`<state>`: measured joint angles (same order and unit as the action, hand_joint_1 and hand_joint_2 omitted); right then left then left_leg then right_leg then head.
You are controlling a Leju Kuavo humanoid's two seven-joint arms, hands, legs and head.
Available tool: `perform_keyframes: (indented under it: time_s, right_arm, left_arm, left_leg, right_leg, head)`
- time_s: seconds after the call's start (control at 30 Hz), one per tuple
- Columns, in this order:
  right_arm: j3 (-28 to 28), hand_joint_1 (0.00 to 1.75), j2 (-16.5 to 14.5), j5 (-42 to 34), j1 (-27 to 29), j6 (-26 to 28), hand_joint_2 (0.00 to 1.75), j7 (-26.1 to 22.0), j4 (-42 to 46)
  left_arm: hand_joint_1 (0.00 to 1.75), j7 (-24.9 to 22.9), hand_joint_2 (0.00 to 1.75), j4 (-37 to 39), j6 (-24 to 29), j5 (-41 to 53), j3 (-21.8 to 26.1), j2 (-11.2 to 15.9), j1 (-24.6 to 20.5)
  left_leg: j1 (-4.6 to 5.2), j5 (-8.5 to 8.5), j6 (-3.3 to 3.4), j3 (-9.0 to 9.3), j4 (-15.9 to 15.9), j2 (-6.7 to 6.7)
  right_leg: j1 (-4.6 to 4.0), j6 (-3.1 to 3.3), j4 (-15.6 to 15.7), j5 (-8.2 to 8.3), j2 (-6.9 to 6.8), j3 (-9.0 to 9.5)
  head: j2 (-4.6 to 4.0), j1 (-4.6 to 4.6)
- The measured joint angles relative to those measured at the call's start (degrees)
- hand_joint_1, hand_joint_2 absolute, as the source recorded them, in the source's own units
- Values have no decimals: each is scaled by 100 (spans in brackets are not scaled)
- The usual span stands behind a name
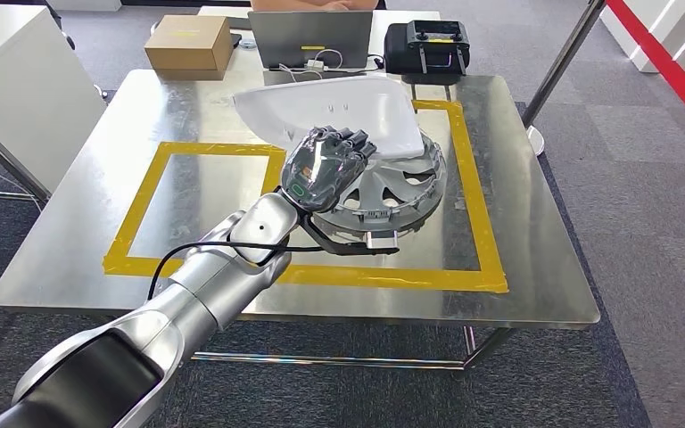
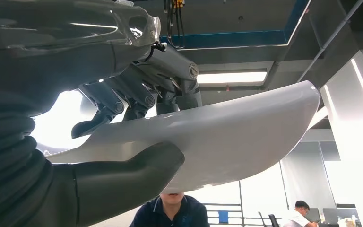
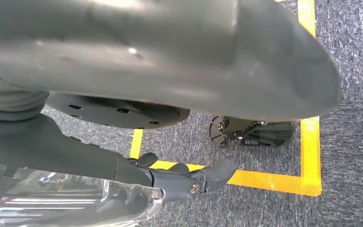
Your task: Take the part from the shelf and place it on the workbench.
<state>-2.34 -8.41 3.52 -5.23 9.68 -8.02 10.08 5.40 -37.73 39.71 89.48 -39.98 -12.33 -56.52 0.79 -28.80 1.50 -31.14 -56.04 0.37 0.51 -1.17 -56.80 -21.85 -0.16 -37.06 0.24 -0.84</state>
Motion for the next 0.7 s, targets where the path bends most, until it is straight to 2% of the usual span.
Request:
perform_keyframes:
  time_s: [0.7]
  right_arm:
    - [0,0,0,0,0,0,0,0,0]
  left_arm:
    - [175,0,175,0,0,0,0,0,0]
  left_leg:
    - [0,7,-12,-6,0,0]
  right_leg:
    - [0,9,-4,6,0,-8]
  head:
    - [0,-1]
